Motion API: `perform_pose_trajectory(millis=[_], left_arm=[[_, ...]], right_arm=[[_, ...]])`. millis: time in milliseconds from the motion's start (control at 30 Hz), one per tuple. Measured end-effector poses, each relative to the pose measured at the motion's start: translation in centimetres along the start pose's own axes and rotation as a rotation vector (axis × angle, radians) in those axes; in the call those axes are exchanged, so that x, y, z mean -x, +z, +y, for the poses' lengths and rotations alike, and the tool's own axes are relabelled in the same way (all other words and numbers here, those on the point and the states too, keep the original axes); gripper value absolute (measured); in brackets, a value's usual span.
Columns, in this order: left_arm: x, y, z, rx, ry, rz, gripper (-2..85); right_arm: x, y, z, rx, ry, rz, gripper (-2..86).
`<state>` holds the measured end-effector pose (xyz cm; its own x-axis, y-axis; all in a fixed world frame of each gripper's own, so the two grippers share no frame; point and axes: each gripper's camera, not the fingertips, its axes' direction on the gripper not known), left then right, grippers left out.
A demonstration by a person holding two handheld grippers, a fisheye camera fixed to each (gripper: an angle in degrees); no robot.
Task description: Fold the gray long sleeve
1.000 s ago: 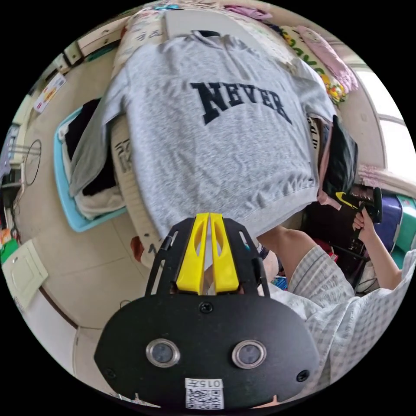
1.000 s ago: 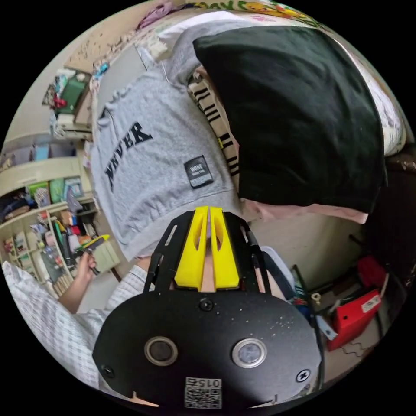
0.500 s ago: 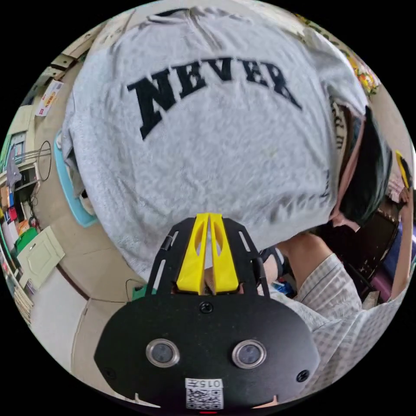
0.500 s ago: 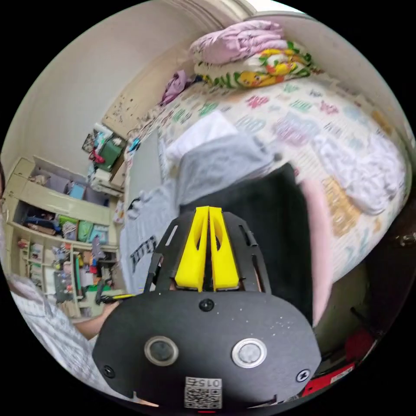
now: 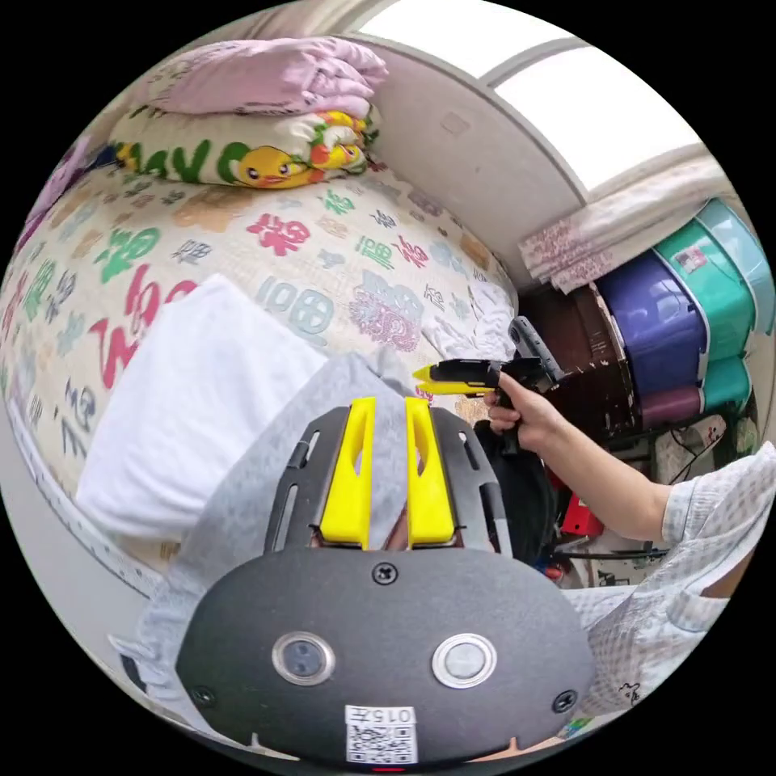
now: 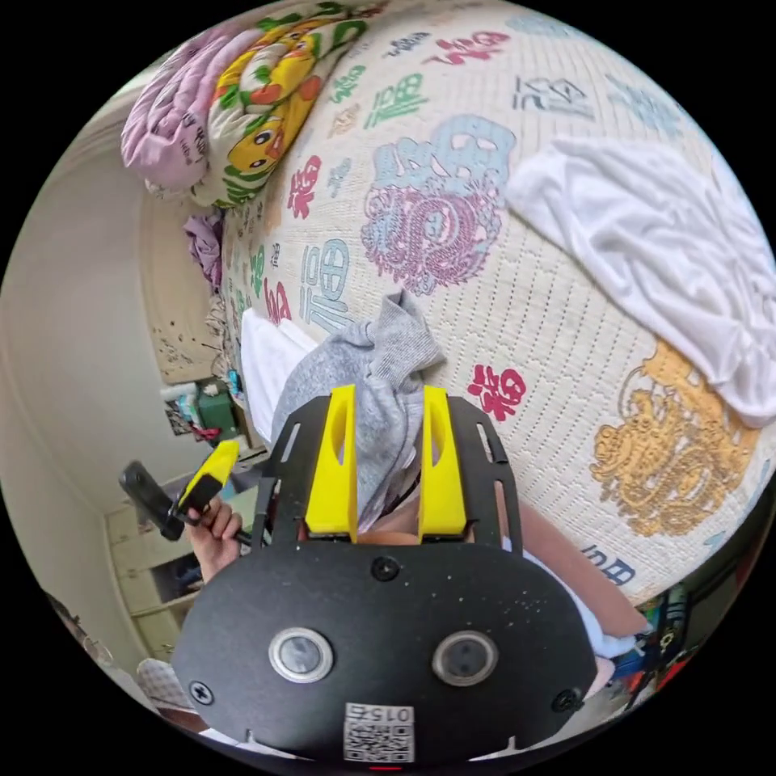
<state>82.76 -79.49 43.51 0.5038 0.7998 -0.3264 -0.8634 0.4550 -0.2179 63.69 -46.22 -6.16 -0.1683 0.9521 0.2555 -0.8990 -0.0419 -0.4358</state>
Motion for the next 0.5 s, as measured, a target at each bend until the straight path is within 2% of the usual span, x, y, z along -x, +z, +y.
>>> perform_pose_trajectory(millis=[100, 200, 400, 500], left_arm=[[-1.3, 4.7, -6.6, 0.149, 0.05, -0.016, 7.7], [-1.8, 8.4, -10.7, 0.236, 0.067, -0.078, 8.9], [-0.8, 13.4, -14.4, 0.389, -0.005, -0.012, 10.3], [-1.2, 14.1, -14.7, 0.402, 0.008, -0.081, 9.0]], right_arm=[[-2.1, -0.3, -0.7, -0.026, 0.072, -0.048, 11.7], [-2.6, 0.8, -1.2, 0.048, 0.028, -0.102, 11.4], [-3.5, 2.5, -0.5, 0.05, -0.025, -0.013, 9.0], [-4.7, 3.5, 0.5, 0.032, -0.035, 0.001, 7.2]])
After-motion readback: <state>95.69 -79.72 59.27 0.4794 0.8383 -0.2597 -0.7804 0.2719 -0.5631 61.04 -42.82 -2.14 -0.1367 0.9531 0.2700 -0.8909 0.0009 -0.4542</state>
